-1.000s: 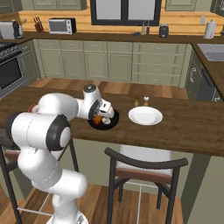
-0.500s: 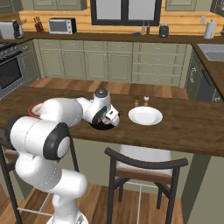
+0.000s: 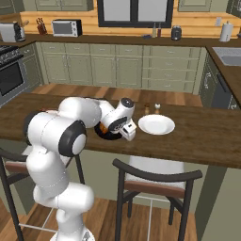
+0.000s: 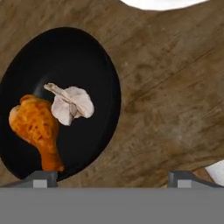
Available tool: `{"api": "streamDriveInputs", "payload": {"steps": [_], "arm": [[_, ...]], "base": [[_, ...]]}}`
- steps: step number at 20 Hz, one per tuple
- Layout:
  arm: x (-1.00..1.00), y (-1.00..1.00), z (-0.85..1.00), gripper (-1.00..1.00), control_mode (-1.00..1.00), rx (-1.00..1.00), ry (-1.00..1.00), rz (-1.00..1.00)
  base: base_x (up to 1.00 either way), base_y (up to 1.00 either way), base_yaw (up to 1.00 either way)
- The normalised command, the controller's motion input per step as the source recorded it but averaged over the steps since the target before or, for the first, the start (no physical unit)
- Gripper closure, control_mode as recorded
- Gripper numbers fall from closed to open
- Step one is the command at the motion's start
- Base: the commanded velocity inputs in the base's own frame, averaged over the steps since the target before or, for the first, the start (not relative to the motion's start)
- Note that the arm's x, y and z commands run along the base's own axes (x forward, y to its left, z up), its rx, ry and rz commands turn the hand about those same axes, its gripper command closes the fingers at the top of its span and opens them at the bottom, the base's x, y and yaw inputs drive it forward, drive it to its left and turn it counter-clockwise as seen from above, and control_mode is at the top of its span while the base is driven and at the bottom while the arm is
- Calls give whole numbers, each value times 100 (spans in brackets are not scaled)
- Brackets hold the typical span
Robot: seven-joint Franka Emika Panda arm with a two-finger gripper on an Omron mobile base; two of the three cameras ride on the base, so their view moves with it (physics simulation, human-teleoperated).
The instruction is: Pick the chicken drumstick and garlic from their plates and place them in the bowl. Then put the bowl in the fridge.
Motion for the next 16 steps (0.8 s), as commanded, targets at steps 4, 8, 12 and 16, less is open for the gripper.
{"api": "streamDriveInputs", "payload": {"steps": [4, 8, 12, 16], "arm": [[51, 0, -41, -100, -100, 0, 5, 3], [23, 7, -45, -100, -100, 0, -2, 1], [5, 3, -50, -100, -100, 0, 0, 0], [21, 23, -48, 100, -100, 0, 0, 0]], "base": [[0, 0, 0], [0, 0, 0], [0, 0, 0], [0, 0, 0]]}}
